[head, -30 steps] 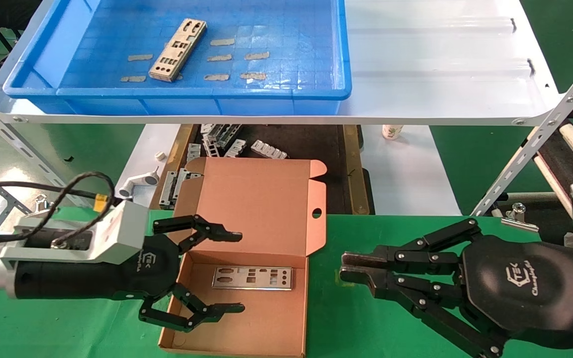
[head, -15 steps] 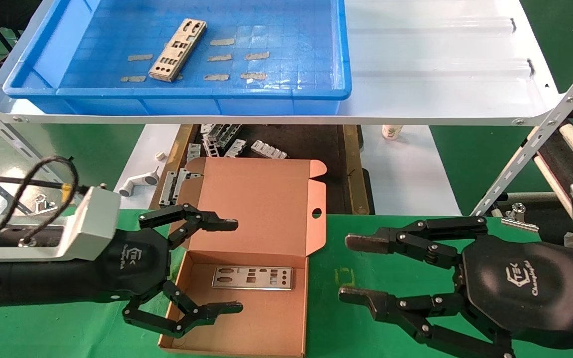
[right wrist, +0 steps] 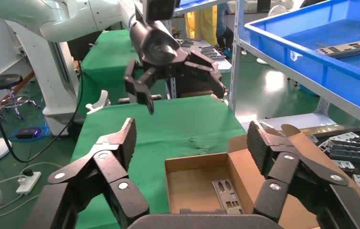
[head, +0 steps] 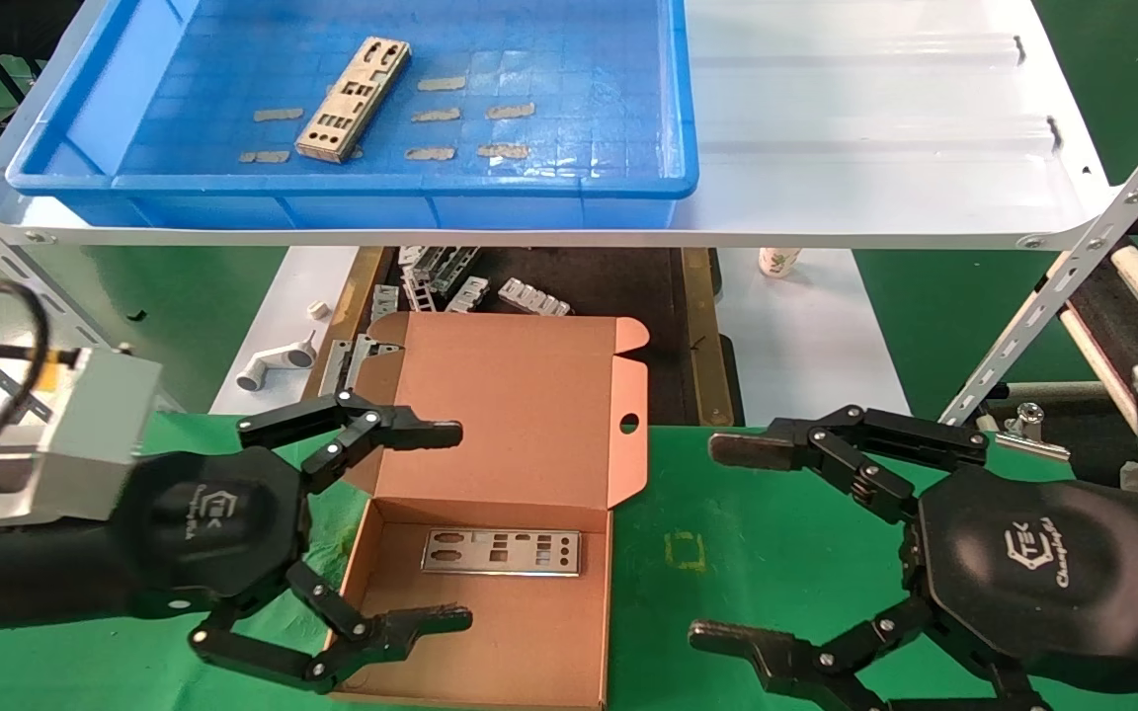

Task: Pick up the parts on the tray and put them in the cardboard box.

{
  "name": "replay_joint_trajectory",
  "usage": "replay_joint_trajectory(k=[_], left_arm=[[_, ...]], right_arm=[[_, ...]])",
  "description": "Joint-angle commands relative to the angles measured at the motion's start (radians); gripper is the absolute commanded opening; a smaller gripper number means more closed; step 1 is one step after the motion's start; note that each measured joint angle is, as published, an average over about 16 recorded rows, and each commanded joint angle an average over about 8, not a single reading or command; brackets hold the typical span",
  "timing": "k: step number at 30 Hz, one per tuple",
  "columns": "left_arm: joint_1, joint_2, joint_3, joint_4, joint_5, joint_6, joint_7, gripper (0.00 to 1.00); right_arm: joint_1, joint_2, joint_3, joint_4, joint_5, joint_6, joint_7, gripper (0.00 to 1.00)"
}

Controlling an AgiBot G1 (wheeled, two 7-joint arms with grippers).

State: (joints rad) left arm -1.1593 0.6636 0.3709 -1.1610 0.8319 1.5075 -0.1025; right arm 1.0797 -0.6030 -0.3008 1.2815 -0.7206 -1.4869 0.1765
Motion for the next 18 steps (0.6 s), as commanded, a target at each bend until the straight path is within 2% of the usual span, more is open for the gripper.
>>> replay_joint_trajectory(k=[1, 18], left_arm=[[0.011, -0.007, -0.012, -0.016, -0.013, -0.002, -0.011, 1.00], [0.091, -0.057, -0.098, -0.133, -0.110, -0.012, -0.090, 1.00]], right_arm=[[0.000, 0.000, 0.000, 0.000, 0.000, 0.000, 0.000, 1.00], [0.000, 0.000, -0.001, 0.000, 0.001, 0.001, -0.001, 1.00]])
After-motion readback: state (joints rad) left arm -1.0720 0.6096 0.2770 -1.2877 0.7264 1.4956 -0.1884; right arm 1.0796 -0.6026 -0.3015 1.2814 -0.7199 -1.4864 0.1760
